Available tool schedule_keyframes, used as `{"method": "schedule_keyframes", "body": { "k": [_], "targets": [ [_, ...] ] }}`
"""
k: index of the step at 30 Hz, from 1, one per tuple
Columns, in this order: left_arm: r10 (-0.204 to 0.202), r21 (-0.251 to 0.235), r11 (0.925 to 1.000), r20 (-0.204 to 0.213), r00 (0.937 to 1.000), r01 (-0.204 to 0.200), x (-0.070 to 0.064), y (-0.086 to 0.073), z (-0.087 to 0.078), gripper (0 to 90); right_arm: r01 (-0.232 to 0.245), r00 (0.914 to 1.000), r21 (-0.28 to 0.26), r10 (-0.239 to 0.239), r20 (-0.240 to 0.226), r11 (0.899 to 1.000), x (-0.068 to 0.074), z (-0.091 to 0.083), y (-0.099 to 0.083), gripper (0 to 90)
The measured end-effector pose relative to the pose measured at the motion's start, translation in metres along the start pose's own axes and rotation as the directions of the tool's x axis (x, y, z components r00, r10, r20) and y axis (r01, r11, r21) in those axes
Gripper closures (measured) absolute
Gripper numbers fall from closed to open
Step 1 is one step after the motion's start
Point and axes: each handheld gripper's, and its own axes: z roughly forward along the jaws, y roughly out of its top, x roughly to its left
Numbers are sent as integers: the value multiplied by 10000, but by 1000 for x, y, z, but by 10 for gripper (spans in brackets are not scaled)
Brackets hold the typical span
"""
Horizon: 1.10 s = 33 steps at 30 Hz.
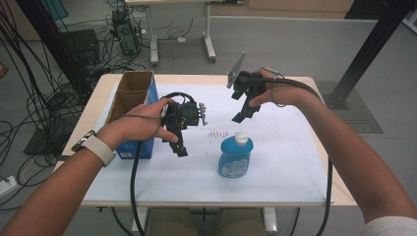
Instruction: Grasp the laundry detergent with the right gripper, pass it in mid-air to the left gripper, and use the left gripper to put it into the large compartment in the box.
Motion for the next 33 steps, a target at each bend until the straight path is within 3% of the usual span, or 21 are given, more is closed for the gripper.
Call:
{"method": "schedule_keyframes", "body": {
  "k": [19, 33],
  "targets": [
    [-119, 28, 9999, -46, 9999, 119, 2, -2, 0, 102, 93, 9997, -5, -92, 213, 10000, 0, 0, 0, 46],
    [-220, -3, 9998, -92, 9997, 220, 3, -4, -1, 102, -91, 10000, -367, 91, 9, 9993, 4, -19, -8, 70]
  ]
}}
